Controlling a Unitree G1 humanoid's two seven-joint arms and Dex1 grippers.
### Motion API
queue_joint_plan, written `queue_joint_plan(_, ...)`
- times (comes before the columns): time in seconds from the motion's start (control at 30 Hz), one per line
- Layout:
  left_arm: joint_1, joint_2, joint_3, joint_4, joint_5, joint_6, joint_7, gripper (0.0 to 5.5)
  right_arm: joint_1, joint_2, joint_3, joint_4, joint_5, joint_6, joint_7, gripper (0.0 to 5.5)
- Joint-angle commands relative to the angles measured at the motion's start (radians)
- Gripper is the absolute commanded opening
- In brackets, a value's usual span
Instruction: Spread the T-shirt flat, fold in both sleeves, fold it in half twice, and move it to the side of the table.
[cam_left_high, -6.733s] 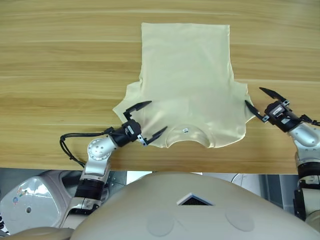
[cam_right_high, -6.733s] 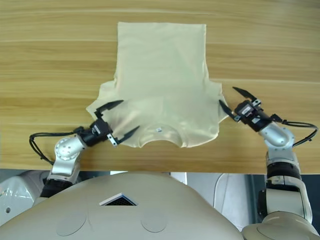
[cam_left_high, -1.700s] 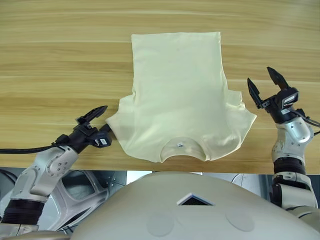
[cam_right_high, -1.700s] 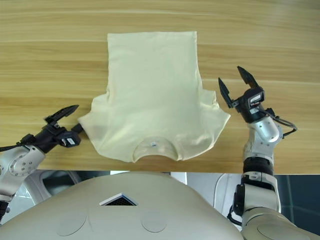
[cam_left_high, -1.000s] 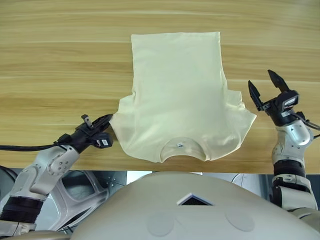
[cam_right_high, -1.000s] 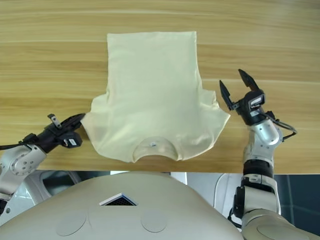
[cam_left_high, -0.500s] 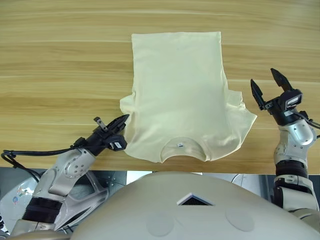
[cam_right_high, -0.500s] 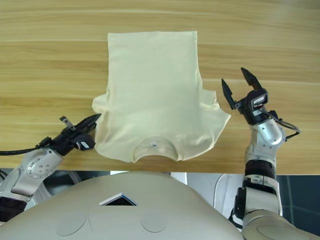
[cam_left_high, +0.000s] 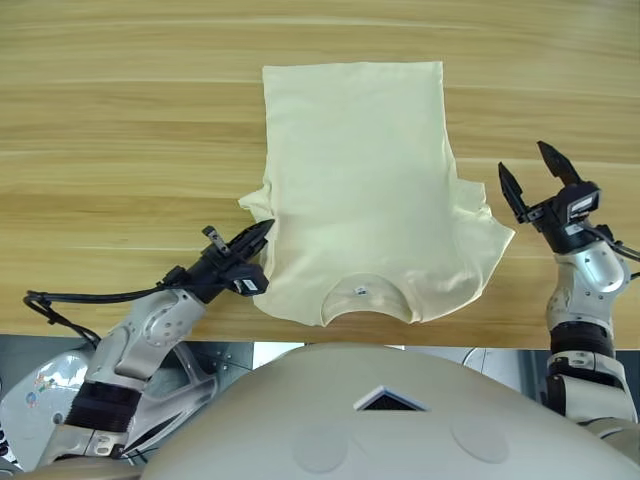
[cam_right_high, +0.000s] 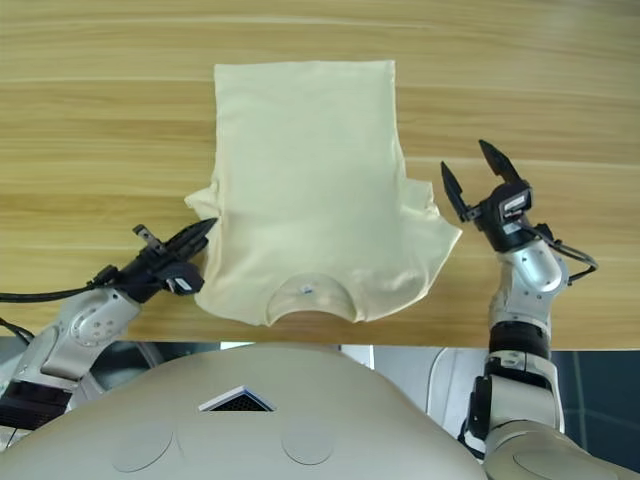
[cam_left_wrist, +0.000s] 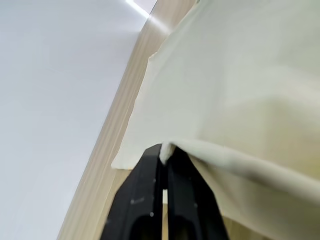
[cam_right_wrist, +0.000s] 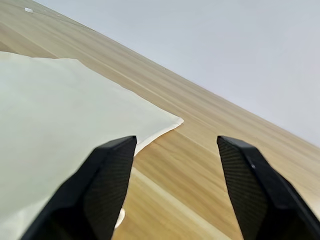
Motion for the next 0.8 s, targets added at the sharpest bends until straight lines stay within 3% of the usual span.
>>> queue_joint_plan(0.03, -0.002, 0.001, -0.048, 0.024, 0.018, -0.015, -0.033, 0.02, -0.002, -0.002, 0.005, 0.006, -0.012, -0.006, -0.003, 2.97)
queue_joint_plan(0.3, -0.027, 0.003, -0.102, 0.101, 0.040, -0.001, -0.061, 0.02, -0.010, 0.002, 0.010, 0.023, -0.022, -0.014, -0.006, 2.97)
queue_joint_plan(0.73, -0.052, -0.029, -0.208, 0.159, -0.013, -0.020, -0.102, 2.70, -0.013, 0.006, 0.017, 0.026, -0.022, -0.020, -0.006, 2.97)
queue_joint_plan(0.8, -0.049, -0.048, -0.175, 0.123, -0.057, -0.053, -0.055, 2.96, -0.014, 0.007, 0.018, 0.030, -0.022, -0.022, -0.006, 2.97)
